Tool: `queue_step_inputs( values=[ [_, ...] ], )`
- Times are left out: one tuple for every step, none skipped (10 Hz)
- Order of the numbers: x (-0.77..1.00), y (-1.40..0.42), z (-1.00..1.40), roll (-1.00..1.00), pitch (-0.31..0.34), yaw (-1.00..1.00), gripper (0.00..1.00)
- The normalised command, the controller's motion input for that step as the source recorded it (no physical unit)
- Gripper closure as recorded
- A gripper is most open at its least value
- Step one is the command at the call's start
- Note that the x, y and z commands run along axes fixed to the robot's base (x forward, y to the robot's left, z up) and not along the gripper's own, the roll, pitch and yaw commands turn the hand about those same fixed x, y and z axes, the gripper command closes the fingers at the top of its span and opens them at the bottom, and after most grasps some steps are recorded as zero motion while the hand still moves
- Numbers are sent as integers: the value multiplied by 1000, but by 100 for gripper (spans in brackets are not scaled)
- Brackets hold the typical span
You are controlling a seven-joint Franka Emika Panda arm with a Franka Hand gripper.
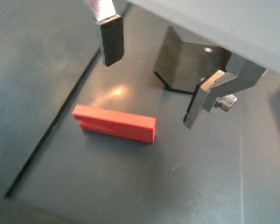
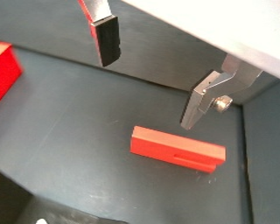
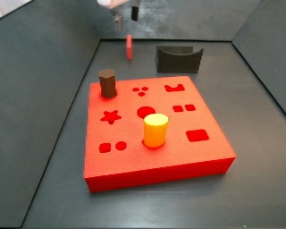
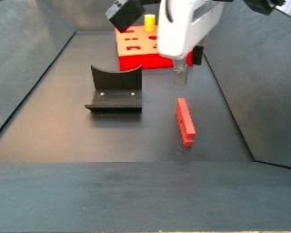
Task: Pick up the double-square object. Move up. Rotate the double-square object. Place the double-square object on the fixture. Regrasp the double-square object. Move to above the board. Insert the double-square object.
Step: Rotate the double-square object.
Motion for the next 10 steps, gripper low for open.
queue_step_inputs(
  values=[
    [39,6,-26,5,-8,1000,0],
    [39,6,-26,5,-8,1000,0],
    [39,6,-26,5,-8,1000,0],
    [39,6,-25,5,-9,1000,0],
    [40,6,-25,6,-9,1000,0],
    [40,6,-25,6,-9,1000,0],
    [40,6,-25,6,-10,1000,0],
    [40,6,-25,6,-10,1000,0],
    [40,6,-25,6,-11,1000,0],
    [40,5,-25,7,-11,1000,0]
  ],
)
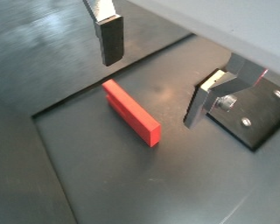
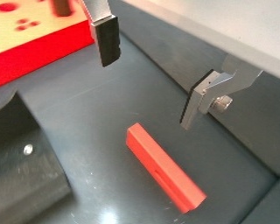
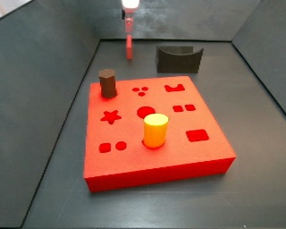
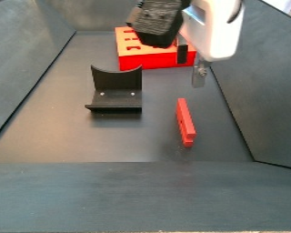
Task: Pick up the double-square object. Move up. Rotate the double-square object. Place the double-square object on the fixture. Regrasp the double-square object. Move to above the board. Insert the double-square object.
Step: Rotate the double-square object.
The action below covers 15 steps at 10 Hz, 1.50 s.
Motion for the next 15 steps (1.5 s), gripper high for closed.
queue_step_inputs(
  values=[
    [40,5,-25,7,-12,1000,0],
    [40,5,-25,8,-12,1000,0],
    [40,5,-25,8,-13,1000,0],
    [40,5,-25,9,-14,1000,0],
    [40,5,-25,9,-15,1000,0],
    [40,5,-25,9,-15,1000,0],
    [40,5,-25,10,-17,1000,0],
    [40,5,-25,11,-18,1000,0],
    [40,5,-25,12,-20,1000,0],
    [40,5,-25,13,-21,1000,0],
    [40,5,-25,15,-24,1000,0],
    [40,5,-25,16,-26,1000,0],
    [40,5,-25,18,-30,1000,0],
    [40,5,-25,20,-33,1000,0],
    [39,5,-25,25,-40,1000,0]
  ],
)
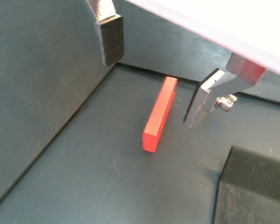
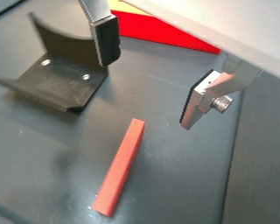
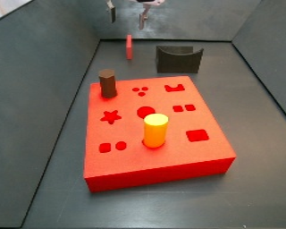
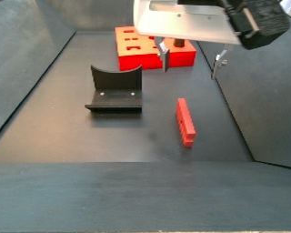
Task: Pick up the double-square object. Move up. Rotate the double-square object. Place the double-square object on the fixture. Regrasp the double-square object. Move to above the board. Insert the double-square object.
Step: Rotate the double-square object.
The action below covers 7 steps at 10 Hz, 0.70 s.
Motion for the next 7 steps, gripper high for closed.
queue_step_inputs(
  values=[
    [39,5,-25,28,-45,1000,0],
    [38,5,-26,36,-58,1000,0],
    [38,5,-26,39,-63,851,0],
    [36,4,-28,39,-62,535,0],
    [35,4,-28,39,-62,406,0],
    [31,3,-30,38,-57,228,0],
    [0,0,-1000,0,0,0,0]
  ],
)
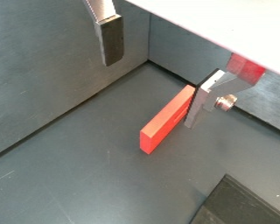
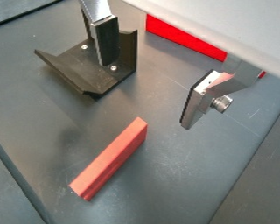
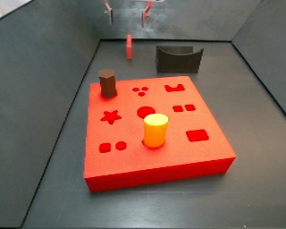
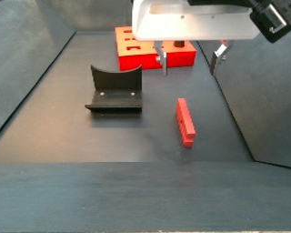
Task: Pick up the double-square object. Move up. Rotate the double-square object. Place the double-square object on the fixture. Regrasp the double-square object. Move to above the board. Insert the double-square object.
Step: Rotate the double-square object.
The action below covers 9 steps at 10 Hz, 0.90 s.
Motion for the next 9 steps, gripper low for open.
queue_step_inputs(
  values=[
    [7,2,-1000,2,-9,-41,0],
    [11,4,-1000,5,-15,-39,0],
    [15,9,-1000,13,-24,-33,0],
    [20,13,-1000,18,-27,-25,0],
    [27,18,-1000,25,-24,-18,0],
    [36,23,-1000,30,-21,-15,0],
    [45,26,-942,34,-16,-14,0],
    [47,25,-799,38,-12,-12,0],
    [41,23,-662,42,-11,-11,0]
  ],
)
